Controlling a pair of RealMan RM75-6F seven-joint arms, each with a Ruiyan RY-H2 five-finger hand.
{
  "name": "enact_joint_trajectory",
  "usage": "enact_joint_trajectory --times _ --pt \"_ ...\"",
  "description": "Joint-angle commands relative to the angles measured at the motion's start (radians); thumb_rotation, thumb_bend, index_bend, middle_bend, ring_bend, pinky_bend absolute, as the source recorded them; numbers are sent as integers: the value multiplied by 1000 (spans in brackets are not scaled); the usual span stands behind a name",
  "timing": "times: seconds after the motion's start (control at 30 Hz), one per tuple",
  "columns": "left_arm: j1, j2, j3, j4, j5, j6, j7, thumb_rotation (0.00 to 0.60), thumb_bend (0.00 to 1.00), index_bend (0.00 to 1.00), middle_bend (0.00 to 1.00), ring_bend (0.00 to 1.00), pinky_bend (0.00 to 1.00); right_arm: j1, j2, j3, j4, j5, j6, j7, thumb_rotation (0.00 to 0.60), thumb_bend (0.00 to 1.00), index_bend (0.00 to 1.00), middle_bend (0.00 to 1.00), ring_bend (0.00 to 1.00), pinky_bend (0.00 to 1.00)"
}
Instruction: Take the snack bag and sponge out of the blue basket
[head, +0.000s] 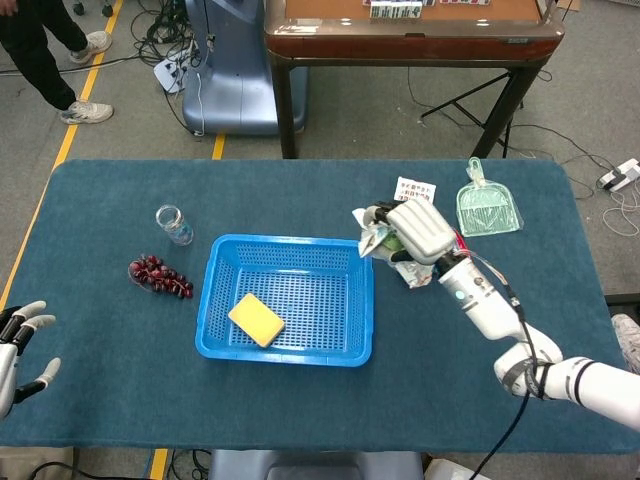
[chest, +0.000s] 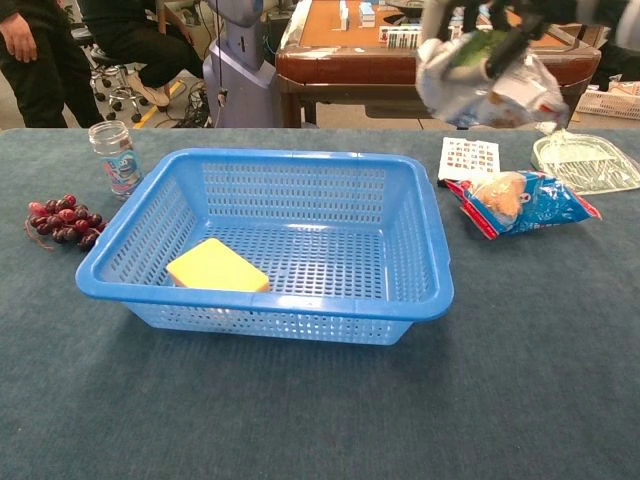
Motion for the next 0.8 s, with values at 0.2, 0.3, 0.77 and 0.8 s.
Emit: enact_joint_trajectory --times 0.2,0.3,0.77,0.8 --pt "-8 -10 2 4 7 -12 0 600 274 381 213 169 238 -99 13 -91 55 54 -55 36 600 441 592 464 510 710" --pt "-10 -14 3 1 11 -13 4 600 274 381 212 169 238 -106 10 -107 66 59 -98 54 600 398 430 394 426 640" --pt "-8 -16 2 8 2 -13 6 600 274 381 213 169 238 -106 75 -92 -2 0 -117 90 600 376 0 102 113 290" --pt "-8 -16 2 8 3 -13 5 600 274 381 212 169 238 -107 86 -86 -18 -19 -97 96 600 376 0 110 113 290"
